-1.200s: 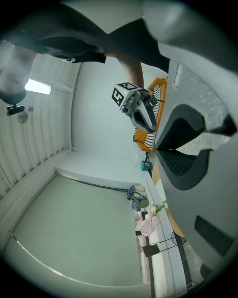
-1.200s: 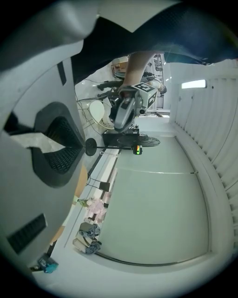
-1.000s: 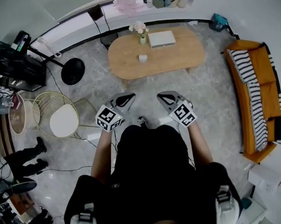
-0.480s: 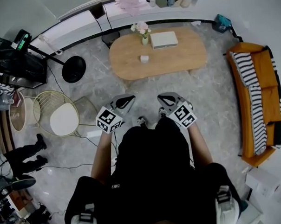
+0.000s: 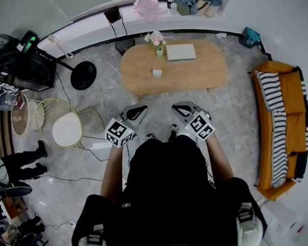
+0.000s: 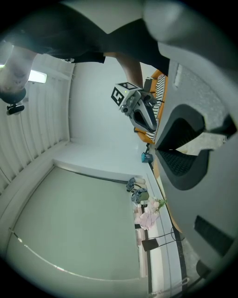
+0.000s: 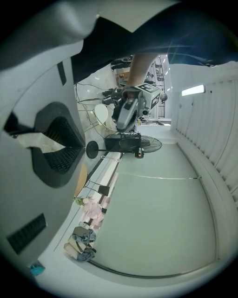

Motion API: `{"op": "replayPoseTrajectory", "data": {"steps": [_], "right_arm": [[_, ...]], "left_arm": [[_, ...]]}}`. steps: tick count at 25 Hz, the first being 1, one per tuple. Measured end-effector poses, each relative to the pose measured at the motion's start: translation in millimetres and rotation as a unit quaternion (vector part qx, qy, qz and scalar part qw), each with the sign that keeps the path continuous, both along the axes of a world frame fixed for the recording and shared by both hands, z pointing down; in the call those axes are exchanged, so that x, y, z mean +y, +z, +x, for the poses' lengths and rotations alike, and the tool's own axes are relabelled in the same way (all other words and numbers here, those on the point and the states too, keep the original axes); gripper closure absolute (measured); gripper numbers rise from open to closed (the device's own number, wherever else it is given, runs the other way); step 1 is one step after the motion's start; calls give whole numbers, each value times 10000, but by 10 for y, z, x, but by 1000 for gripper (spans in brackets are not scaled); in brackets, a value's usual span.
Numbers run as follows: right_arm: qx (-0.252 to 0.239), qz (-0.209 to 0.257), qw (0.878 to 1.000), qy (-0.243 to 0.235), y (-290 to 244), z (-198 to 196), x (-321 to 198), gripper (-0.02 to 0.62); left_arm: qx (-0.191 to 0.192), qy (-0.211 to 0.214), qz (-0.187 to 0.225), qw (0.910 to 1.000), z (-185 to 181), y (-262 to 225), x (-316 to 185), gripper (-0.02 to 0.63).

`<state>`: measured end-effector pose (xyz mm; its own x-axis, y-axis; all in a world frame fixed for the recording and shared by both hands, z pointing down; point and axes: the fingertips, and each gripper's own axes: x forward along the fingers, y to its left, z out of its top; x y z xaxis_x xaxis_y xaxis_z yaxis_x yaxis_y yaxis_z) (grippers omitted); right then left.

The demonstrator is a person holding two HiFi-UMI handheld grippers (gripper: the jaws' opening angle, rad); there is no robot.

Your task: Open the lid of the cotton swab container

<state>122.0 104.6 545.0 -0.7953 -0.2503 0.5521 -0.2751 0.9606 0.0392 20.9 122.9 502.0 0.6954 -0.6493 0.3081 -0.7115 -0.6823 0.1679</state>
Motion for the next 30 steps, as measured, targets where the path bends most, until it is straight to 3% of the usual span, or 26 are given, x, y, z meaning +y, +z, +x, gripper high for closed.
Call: {"op": "replayPoseTrajectory", "data": {"steps": [10,21,30], "right_arm": [[6,-120,9995,-303,130,476,-284,600],[-100,71,9971,-748,153,424,-373,600],[-40,9,9987,-510,215,364,-585,600]], "left_arm": [[-100,-339,-60,9994,442,67,-170,606],[-200,-604,-14,9980,428,62,-223,606],[-207,-473,-30,9987,318,106,-376,606]]}}
